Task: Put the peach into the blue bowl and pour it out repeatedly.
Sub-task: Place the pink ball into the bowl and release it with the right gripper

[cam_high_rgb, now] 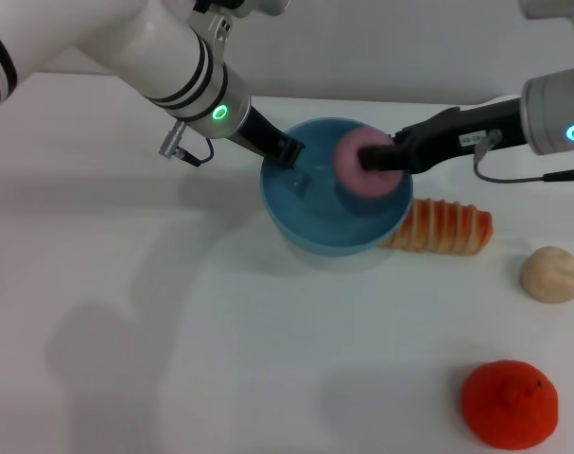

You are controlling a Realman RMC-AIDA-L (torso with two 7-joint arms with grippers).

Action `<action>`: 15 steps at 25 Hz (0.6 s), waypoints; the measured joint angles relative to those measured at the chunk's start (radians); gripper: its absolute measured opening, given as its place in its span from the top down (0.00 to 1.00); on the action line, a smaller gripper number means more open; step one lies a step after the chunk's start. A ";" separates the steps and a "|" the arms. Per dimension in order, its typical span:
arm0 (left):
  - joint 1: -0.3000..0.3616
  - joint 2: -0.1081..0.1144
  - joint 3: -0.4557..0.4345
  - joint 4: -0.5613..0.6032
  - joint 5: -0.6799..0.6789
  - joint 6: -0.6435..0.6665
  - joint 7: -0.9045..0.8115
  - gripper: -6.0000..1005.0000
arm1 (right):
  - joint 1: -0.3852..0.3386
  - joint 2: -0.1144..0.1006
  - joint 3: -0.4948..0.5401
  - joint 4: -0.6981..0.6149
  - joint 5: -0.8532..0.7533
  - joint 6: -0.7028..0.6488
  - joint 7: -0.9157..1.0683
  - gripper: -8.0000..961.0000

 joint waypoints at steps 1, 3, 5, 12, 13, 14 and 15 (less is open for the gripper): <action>0.001 0.000 0.000 0.000 -0.001 -0.001 0.000 1.00 | 0.002 0.000 -0.010 0.006 0.004 0.017 -0.007 0.90; 0.002 0.000 0.001 0.000 -0.002 -0.003 0.002 1.00 | 0.003 0.001 -0.027 0.011 0.006 0.049 -0.012 0.82; 0.005 0.000 0.003 0.000 -0.005 -0.009 0.002 0.99 | 0.001 0.001 -0.034 0.012 0.007 0.067 -0.014 0.75; 0.009 0.002 0.005 -0.001 -0.009 -0.022 0.001 0.99 | -0.050 0.002 -0.034 0.015 0.086 0.129 -0.066 0.46; 0.009 0.003 0.005 -0.003 -0.009 -0.024 0.002 1.00 | -0.069 0.003 -0.032 0.012 0.126 0.135 -0.090 0.46; 0.010 0.003 0.006 -0.003 -0.009 -0.026 0.003 1.00 | -0.096 0.002 -0.026 0.005 0.173 0.143 -0.117 0.46; 0.010 0.003 0.009 -0.004 -0.009 -0.032 0.004 1.00 | -0.128 0.002 -0.022 -0.011 0.227 0.152 -0.148 0.46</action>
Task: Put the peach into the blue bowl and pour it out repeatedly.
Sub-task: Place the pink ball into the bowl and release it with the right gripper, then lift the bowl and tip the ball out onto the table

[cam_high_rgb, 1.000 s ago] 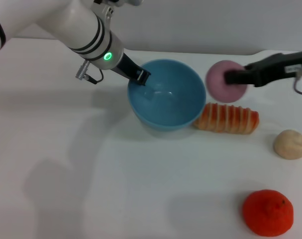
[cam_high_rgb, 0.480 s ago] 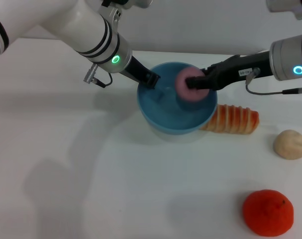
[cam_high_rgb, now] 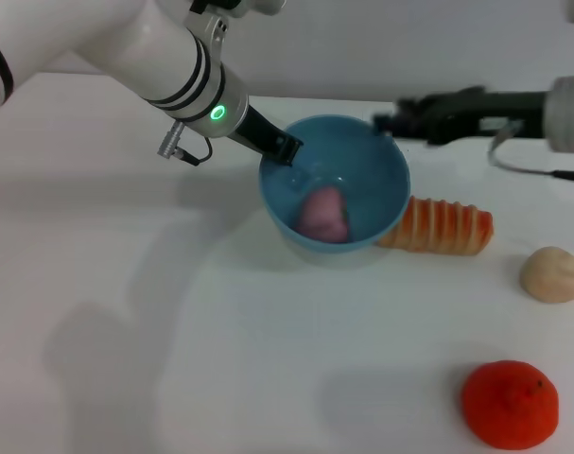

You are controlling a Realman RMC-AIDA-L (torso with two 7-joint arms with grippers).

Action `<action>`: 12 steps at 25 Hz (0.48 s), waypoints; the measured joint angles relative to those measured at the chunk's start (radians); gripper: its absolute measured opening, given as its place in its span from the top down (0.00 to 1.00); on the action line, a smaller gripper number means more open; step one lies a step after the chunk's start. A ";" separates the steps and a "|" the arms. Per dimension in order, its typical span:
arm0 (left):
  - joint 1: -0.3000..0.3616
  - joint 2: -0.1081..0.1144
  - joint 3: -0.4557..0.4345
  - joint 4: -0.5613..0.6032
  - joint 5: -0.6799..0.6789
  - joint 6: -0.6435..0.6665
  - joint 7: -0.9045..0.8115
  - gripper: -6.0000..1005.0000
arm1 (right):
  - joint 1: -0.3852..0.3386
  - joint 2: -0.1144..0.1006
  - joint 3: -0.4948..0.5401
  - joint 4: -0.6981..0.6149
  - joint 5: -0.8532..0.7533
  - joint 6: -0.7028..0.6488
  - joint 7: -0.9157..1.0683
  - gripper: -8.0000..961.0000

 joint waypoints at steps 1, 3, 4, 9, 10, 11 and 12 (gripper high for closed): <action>0.001 0.000 0.002 0.000 0.001 -0.007 0.001 1.00 | -0.042 -0.001 0.009 -0.017 0.066 0.014 -0.037 0.46; 0.002 0.001 0.004 0.005 0.005 -0.023 0.002 1.00 | -0.136 -0.002 0.032 -0.039 0.229 0.041 -0.128 0.46; 0.002 0.002 0.010 0.012 0.006 -0.030 0.003 1.00 | -0.180 -0.003 0.047 -0.037 0.306 0.050 -0.179 0.46; -0.008 0.005 0.133 0.084 0.029 -0.130 0.015 1.00 | -0.329 -0.005 0.141 0.081 0.573 0.043 -0.398 0.46; -0.008 0.005 0.163 0.103 0.049 -0.158 0.016 1.00 | -0.347 -0.005 0.161 0.104 0.594 0.039 -0.421 0.46; -0.009 0.005 0.189 0.120 0.070 -0.186 0.016 1.00 | -0.366 -0.005 0.188 0.135 0.611 0.031 -0.446 0.46; -0.010 0.003 0.223 0.141 0.103 -0.219 0.016 1.00 | -0.381 -0.005 0.213 0.161 0.618 0.023 -0.466 0.46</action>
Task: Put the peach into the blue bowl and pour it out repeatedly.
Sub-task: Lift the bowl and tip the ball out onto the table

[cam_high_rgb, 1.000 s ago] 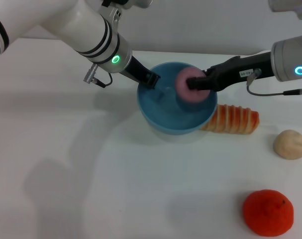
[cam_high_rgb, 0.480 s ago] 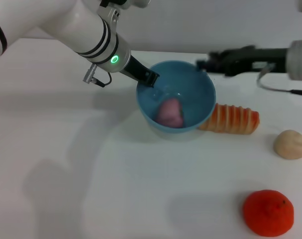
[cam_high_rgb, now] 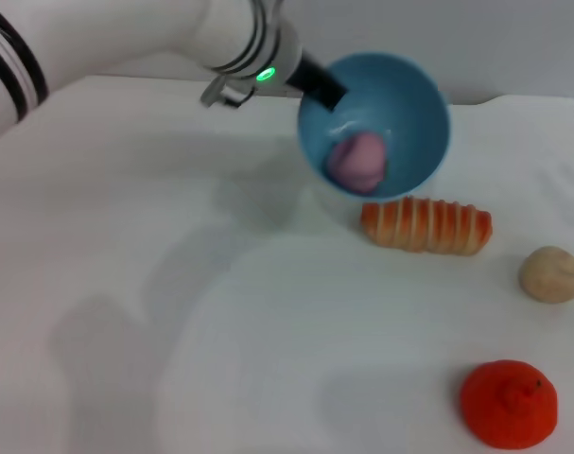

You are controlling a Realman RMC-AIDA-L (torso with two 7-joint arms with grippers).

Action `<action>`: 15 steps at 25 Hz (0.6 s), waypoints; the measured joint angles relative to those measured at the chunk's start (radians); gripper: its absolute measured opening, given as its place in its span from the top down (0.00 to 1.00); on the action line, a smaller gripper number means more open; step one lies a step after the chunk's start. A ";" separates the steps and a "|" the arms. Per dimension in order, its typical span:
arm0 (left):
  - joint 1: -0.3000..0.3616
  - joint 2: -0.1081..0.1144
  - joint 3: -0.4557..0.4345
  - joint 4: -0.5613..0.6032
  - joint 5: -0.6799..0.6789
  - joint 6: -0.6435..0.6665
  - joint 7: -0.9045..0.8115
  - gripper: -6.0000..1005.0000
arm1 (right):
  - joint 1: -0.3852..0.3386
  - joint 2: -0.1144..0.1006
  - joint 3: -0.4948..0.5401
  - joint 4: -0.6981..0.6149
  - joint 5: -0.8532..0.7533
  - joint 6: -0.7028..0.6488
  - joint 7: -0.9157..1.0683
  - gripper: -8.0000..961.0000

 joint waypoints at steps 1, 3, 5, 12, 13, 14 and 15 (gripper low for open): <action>0.000 -0.001 0.028 0.014 0.028 -0.026 0.000 1.00 | -0.010 0.000 0.025 0.025 0.002 -0.010 -0.017 0.46; -0.001 -0.003 0.094 0.040 0.092 -0.075 0.000 1.00 | -0.024 0.001 0.084 0.084 0.005 -0.028 -0.047 0.46; 0.001 -0.006 0.163 0.071 0.164 -0.104 -0.004 1.00 | -0.029 0.000 0.162 0.164 0.006 -0.035 -0.069 0.46; 0.068 -0.005 0.379 0.150 0.248 -0.257 0.114 1.00 | -0.028 0.002 0.232 0.256 0.007 -0.060 -0.152 0.46; 0.084 -0.005 0.397 0.160 0.249 -0.280 0.151 1.00 | -0.026 0.002 0.235 0.261 0.007 -0.066 -0.154 0.46; 0.107 -0.005 0.414 0.176 0.250 -0.314 0.193 1.00 | -0.024 0.002 0.235 0.264 0.007 -0.070 -0.154 0.46; 0.137 -0.006 0.433 0.194 0.250 -0.362 0.243 1.00 | -0.022 0.002 0.235 0.266 0.007 -0.073 -0.154 0.46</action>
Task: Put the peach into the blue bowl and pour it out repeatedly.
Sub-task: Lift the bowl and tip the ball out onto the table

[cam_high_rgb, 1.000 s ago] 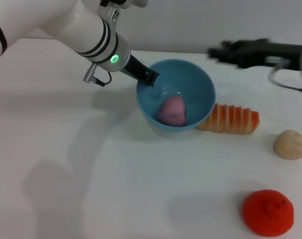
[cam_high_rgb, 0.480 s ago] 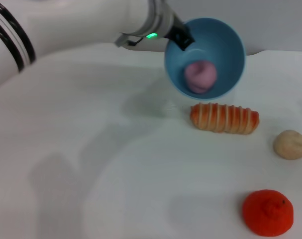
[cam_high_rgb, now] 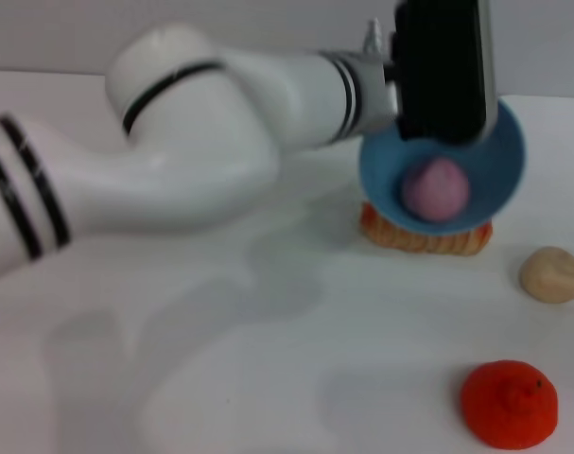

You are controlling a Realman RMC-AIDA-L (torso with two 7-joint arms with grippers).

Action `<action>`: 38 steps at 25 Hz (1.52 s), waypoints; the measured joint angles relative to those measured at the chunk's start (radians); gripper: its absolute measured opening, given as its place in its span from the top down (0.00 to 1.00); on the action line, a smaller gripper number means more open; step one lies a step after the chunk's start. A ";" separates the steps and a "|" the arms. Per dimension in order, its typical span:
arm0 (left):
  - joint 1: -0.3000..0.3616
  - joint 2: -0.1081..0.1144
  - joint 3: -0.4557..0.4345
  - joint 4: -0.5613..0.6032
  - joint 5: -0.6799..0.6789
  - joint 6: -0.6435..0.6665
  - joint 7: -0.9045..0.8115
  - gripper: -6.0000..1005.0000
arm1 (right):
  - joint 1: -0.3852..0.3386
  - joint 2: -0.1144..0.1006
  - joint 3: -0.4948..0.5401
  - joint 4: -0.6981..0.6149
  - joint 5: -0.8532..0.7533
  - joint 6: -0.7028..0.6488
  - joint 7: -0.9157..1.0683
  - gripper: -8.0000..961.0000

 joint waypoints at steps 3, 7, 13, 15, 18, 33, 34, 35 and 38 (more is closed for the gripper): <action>0.073 -0.001 0.034 0.023 0.000 -0.140 0.128 1.00 | 0.008 0.000 -0.002 0.009 0.000 -0.002 -0.002 0.46; 0.141 -0.004 0.071 0.020 0.000 -0.288 0.259 1.00 | 0.015 -0.001 -0.002 0.017 0.001 -0.002 -0.005 0.46; 0.169 -0.005 0.122 -0.012 0.000 -0.390 0.392 1.00 | 0.021 -0.002 0.004 0.023 0.001 -0.003 -0.006 0.46; 0.180 -0.005 0.131 -0.017 -0.001 -0.410 0.455 1.00 | 0.022 -0.002 0.004 0.026 0.001 -0.003 -0.006 0.46; 0.188 -0.006 0.137 -0.036 -0.001 -0.467 0.510 1.00 | 0.024 -0.002 0.004 0.027 0.001 -0.006 -0.006 0.47; 0.207 -0.007 0.120 -0.107 -0.007 -0.675 0.789 1.00 | 0.056 0.000 0.007 0.054 0.001 -0.002 -0.002 0.47; 0.208 -0.007 0.116 -0.110 -0.008 -0.676 0.792 1.00 | 0.059 0.000 0.007 0.054 0.001 -0.002 0.000 0.47; 0.208 -0.007 0.113 -0.115 -0.010 -0.677 0.792 1.00 | 0.063 -0.001 0.007 0.055 0.001 -0.002 0.001 0.47; 0.209 -0.007 0.109 -0.132 -0.045 -0.685 0.785 1.00 | 0.072 -0.001 0.007 0.055 0.001 0.000 0.001 0.47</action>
